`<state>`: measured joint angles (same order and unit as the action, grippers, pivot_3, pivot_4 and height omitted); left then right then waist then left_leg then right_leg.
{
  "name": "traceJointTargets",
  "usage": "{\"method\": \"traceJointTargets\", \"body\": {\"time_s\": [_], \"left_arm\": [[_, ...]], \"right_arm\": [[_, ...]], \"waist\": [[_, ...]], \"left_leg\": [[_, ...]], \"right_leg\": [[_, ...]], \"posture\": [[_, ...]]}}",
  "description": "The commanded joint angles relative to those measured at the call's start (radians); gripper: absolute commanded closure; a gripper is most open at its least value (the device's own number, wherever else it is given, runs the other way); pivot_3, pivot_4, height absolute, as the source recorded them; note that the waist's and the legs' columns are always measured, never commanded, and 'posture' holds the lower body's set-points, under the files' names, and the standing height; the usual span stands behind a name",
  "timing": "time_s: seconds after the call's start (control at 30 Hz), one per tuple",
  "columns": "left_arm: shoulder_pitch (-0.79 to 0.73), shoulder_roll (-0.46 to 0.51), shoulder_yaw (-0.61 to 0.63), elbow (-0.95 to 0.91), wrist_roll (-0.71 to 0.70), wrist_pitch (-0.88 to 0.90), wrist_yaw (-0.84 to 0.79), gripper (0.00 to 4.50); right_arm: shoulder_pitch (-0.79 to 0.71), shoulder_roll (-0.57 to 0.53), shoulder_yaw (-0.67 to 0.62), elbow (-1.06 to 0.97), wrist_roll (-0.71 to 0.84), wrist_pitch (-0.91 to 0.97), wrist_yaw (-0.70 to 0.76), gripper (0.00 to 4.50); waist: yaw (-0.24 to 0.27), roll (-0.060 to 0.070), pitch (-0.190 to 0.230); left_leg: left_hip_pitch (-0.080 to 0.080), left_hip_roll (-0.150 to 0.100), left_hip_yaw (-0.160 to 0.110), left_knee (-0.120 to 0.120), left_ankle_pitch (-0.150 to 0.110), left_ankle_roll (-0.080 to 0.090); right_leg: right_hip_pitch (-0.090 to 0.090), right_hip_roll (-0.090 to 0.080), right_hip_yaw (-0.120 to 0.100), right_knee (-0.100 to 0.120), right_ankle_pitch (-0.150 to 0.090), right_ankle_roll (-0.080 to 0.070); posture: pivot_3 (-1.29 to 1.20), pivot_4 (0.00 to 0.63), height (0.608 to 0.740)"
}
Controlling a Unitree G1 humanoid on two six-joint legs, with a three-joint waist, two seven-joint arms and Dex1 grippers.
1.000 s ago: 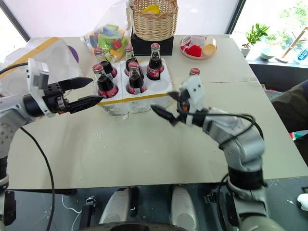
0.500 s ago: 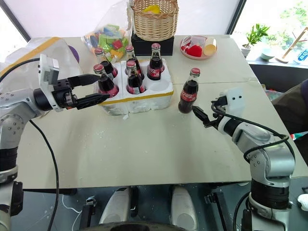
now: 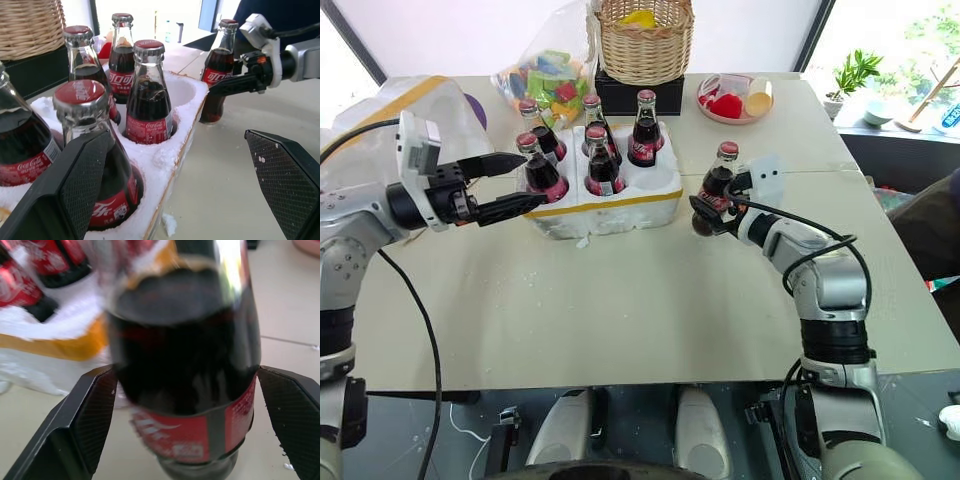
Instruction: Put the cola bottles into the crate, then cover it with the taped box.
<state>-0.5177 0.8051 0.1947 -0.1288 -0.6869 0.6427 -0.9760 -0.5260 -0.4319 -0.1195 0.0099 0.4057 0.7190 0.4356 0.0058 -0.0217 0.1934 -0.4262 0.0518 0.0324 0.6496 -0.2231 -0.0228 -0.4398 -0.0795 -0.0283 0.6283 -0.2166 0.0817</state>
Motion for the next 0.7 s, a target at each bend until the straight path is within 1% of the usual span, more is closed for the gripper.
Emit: {"method": "traceJointTargets", "body": {"time_s": [0.03,0.2,0.27,0.33,0.4,0.5,0.7], "left_arm": [[0.001,0.026,0.052,-0.048,-0.012,-0.001,0.01,0.0],[0.038,0.033,0.082,-0.07,-0.018,0.004,0.024,0.0],[0.058,0.031,0.093,-0.083,-0.021,0.005,0.032,0.0],[0.069,0.026,0.099,-0.093,-0.023,0.005,0.038,0.0],[0.071,0.023,0.098,-0.093,-0.023,0.002,0.041,0.0],[0.069,0.021,0.095,-0.088,-0.02,-0.005,0.044,0.0],[0.076,0.02,0.102,-0.096,-0.022,-0.011,0.053,0.0]], "right_arm": [[-0.024,-0.005,-0.02,-0.009,0.001,-0.045,0.016,1.73],[-0.054,-0.044,-0.12,-0.132,0.132,0.005,0.077,1.69],[-0.127,-0.075,-0.159,-0.172,0.21,0.038,0.114,1.69],[-0.212,-0.079,-0.162,-0.164,0.247,0.047,0.124,1.69],[-0.284,-0.062,-0.143,-0.127,0.256,0.048,0.124,1.69],[-0.358,-0.03,-0.076,-0.069,0.224,0.024,0.144,1.69],[-0.388,0.033,0.071,0.04,0.106,-0.078,0.19,1.69]], "waist": [[0.0,0.0,0.0],[0.0,0.002,0.001],[-0.001,0.003,0.003],[-0.009,0.005,0.004],[-0.021,0.005,0.004],[-0.023,0.004,0.003],[-0.02,0.004,0.003]], "left_leg": [[0.0,0.0,0.0,0.0,0.0,0.0],[0.0,0.0,0.0,0.0,0.0,0.0],[0.0,0.0,0.0,-0.001,0.0,0.0],[-0.001,0.0,0.001,-0.001,0.0,0.0],[-0.001,0.0,0.001,-0.001,0.0,0.0],[0.0,0.001,0.0,-0.002,0.0,0.0],[-0.001,0.001,0.0,-0.002,0.0,0.0]], "right_leg": [[0.0,0.0,0.0,0.0,0.001,0.001],[0.0,0.0,0.0,0.0,0.001,0.002],[-0.001,0.0,0.0,0.0,0.001,0.002],[-0.002,0.0,0.001,0.001,0.001,0.002],[-0.003,0.0,0.001,0.001,0.001,0.002],[-0.002,0.001,0.001,0.001,0.001,0.002],[-0.003,0.001,0.0,0.001,0.001,0.002]], "posture": [[0.0,0.15,0.74],[0.0,0.15,0.74],[0.0,0.15,0.74],[0.0,0.15,0.74],[0.0,0.15,0.74],[0.0,0.15,0.74],[0.0,0.15,0.74]]}}
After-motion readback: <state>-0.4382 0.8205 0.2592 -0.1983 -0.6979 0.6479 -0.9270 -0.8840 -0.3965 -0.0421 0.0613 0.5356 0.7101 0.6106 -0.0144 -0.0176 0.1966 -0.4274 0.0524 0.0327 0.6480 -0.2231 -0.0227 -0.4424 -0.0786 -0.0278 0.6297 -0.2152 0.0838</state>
